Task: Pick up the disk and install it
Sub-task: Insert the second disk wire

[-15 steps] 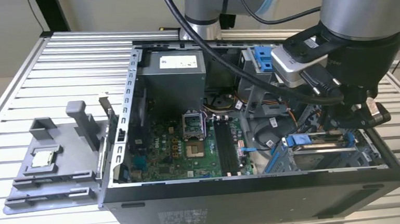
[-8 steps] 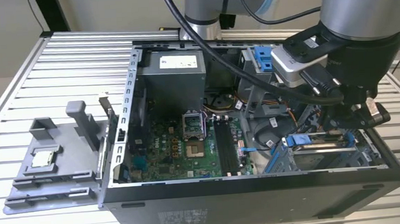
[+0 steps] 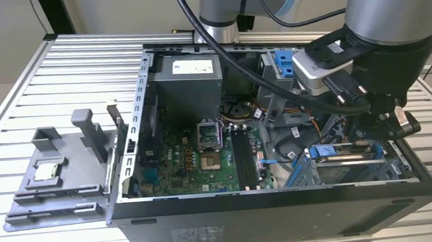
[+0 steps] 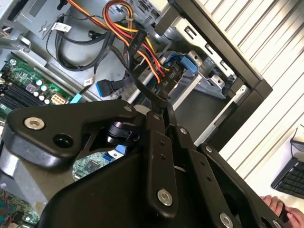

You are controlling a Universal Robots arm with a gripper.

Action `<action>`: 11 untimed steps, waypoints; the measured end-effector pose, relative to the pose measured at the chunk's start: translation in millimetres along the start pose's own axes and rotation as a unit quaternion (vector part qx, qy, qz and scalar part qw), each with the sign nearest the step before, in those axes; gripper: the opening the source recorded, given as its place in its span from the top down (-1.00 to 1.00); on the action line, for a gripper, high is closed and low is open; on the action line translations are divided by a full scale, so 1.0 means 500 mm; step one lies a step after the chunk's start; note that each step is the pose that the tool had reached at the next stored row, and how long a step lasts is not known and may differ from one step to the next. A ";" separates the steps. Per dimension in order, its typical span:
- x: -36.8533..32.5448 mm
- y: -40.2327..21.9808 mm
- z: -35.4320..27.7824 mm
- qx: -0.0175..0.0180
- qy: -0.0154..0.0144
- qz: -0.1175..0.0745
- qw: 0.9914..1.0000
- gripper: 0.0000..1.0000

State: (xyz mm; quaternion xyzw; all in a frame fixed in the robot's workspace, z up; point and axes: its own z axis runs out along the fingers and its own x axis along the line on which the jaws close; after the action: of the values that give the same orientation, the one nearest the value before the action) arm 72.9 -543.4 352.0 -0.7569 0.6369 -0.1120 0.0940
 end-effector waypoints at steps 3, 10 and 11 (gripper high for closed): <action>0.000 0.000 0.000 0.000 0.000 0.000 1.000 1.00; -0.001 0.005 0.005 0.000 0.000 0.000 1.000 1.00; -0.001 0.006 0.006 0.000 0.000 0.000 1.000 1.00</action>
State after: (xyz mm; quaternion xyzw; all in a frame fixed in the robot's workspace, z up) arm 70.6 -543.4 348.4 -0.7568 0.6371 -0.1115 0.0942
